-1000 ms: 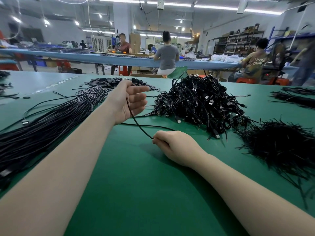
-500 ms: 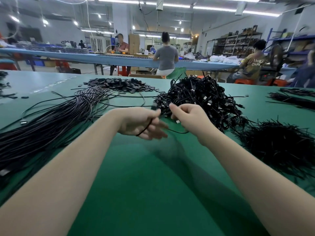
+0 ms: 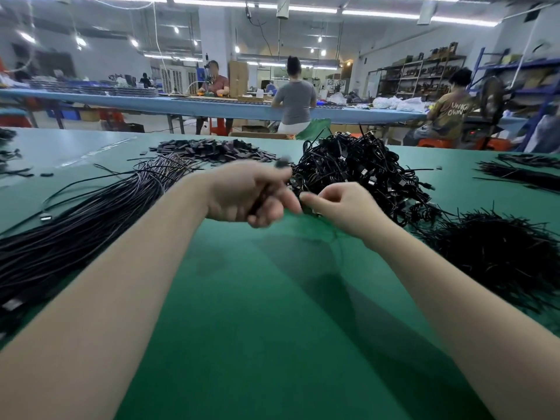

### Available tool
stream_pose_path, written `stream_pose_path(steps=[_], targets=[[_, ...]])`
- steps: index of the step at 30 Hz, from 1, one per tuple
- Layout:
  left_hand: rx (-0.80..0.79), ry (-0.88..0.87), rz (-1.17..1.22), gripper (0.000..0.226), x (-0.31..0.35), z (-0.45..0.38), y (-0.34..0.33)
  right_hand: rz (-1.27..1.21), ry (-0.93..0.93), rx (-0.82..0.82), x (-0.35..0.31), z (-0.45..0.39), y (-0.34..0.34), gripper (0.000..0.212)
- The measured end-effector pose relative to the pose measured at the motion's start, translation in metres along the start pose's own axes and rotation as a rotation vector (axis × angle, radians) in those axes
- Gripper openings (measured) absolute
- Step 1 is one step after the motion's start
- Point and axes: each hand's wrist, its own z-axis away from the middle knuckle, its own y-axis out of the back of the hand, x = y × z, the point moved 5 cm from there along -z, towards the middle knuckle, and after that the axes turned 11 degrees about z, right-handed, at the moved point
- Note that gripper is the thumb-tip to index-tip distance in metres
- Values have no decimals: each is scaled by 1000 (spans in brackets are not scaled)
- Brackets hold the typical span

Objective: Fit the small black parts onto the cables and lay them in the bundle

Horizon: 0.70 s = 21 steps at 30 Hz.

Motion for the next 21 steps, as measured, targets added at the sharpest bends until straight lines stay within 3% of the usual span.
stream_pose_path(steps=[2,3,5,7,11,13,15,17,19,21], targets=[[25,112,-133,62,-12,-12,-11,-18,63,65,-13,-2,15,37],[82,70,-78,60,-11,-18,-13,-36,100,67,-23,-2,19,35],[247,-111,153,55,0,-25,-7,-140,167,0,-41,1,17,31],[322,-310,397,53,14,-21,4,-332,178,-177,-48,5,4,27],[121,-583,792,55,40,4,19,-497,70,-599,-25,15,-35,26],[47,-571,763,49,43,13,19,-438,-51,-637,-1,17,-45,27],[-18,-485,640,45,40,14,15,-210,-142,-503,20,13,-40,34],[-21,-328,352,49,29,8,9,52,-165,-263,31,5,-21,42],[59,-86,-104,57,7,-7,0,81,-142,-12,25,-3,2,44],[105,83,-306,57,-12,-20,-13,19,-58,122,5,-7,19,42]])
